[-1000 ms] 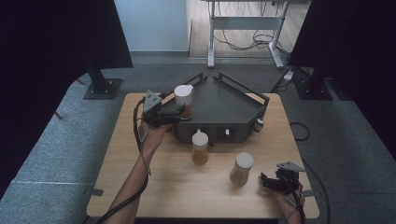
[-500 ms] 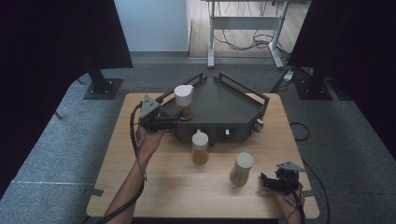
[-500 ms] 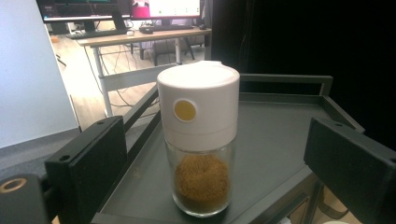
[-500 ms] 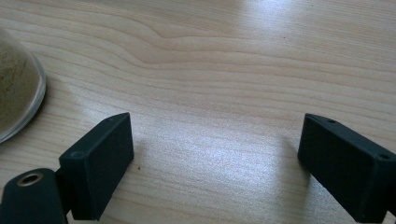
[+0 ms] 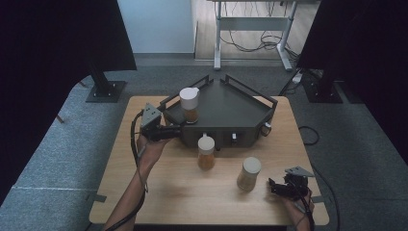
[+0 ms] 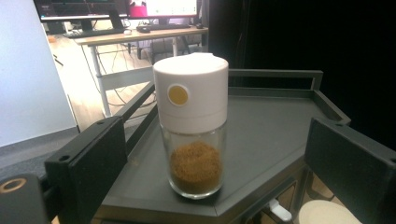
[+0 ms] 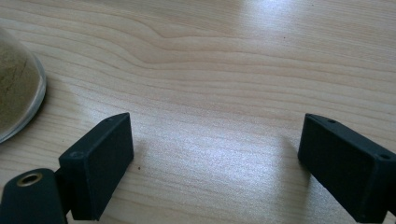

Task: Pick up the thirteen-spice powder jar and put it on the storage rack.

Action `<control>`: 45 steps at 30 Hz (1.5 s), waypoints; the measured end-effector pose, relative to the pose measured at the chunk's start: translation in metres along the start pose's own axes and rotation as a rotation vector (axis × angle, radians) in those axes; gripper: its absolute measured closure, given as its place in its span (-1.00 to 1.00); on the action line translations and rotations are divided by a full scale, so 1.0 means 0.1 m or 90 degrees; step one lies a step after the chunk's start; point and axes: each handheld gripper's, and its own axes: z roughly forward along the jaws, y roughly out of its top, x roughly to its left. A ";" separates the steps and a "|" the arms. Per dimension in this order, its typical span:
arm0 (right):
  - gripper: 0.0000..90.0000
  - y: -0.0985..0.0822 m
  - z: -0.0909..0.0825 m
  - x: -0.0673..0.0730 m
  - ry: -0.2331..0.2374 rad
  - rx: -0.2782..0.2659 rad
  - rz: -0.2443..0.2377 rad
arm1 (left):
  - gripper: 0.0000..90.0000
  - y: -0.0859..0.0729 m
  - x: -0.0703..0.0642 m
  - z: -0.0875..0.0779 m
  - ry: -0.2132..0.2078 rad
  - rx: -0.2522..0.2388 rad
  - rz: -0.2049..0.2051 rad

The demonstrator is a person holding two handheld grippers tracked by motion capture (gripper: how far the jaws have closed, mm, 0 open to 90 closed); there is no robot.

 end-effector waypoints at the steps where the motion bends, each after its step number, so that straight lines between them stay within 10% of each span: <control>1: -0.79 0.00 0.00 0.00 0.000 0.000 0.000 | -0.88 -0.02 0.00 -0.02 -0.001 0.001 -0.001; 45: -0.79 0.01 0.01 0.00 0.002 0.000 -0.002 | -0.86 -0.37 0.04 -0.39 0.007 0.021 -0.034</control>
